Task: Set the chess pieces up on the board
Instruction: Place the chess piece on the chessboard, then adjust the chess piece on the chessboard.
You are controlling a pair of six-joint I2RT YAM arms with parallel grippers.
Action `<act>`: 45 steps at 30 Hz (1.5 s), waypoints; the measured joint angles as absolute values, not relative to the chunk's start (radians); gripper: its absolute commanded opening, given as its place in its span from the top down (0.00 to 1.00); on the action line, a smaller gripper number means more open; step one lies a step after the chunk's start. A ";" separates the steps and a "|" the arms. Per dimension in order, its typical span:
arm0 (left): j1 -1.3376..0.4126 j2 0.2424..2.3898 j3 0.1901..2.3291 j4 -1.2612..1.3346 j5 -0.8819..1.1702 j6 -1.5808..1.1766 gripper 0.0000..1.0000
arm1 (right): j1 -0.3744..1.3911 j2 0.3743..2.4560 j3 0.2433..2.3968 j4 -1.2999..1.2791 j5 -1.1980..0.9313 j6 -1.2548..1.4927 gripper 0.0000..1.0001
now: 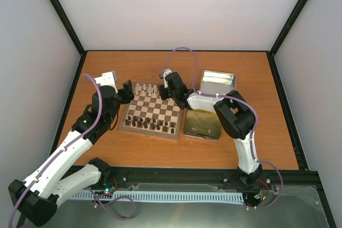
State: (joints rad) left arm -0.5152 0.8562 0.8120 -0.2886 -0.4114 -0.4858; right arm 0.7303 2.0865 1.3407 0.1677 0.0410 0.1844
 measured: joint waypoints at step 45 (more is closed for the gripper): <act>-0.515 0.889 0.828 -0.289 -0.302 -0.471 0.17 | 0.681 2.105 1.679 -0.405 -0.060 0.293 0.62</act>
State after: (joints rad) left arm -0.5152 0.8886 0.8280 -0.2893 -0.3023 -0.4713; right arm 0.6811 2.1052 1.6791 -0.4046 -0.0601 0.2928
